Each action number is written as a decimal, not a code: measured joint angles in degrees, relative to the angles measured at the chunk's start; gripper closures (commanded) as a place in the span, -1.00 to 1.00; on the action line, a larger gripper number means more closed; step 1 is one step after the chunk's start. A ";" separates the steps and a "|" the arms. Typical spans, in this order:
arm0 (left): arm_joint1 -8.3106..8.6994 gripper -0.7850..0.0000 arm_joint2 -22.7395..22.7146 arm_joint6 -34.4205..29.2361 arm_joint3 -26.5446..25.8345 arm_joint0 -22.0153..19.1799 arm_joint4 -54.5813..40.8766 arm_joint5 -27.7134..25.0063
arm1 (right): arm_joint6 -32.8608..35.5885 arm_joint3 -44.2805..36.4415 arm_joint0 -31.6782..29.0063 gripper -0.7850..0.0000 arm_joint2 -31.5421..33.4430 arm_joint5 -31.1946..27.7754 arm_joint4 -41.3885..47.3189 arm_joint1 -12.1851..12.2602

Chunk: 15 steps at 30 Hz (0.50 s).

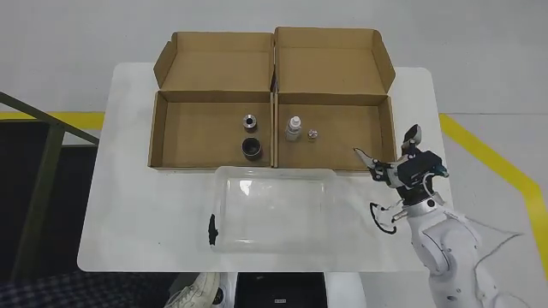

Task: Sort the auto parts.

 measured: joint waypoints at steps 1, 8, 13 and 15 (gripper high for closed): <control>0.00 -1.00 0.00 0.00 0.00 0.00 0.00 0.00 | -0.92 0.13 -0.95 -1.00 0.81 -0.03 0.25 0.07; 0.00 -1.00 0.00 0.00 0.00 0.00 0.00 0.00 | -5.75 0.67 -6.00 -1.00 4.96 0.01 0.79 0.37; 0.00 -1.00 0.00 0.00 0.00 0.00 0.00 0.00 | -8.76 1.26 -8.52 -1.00 6.90 -0.61 1.43 0.50; 0.00 -1.00 0.00 0.00 0.00 0.00 0.00 0.00 | -9.64 1.57 -8.97 -1.00 7.21 -0.74 1.65 0.52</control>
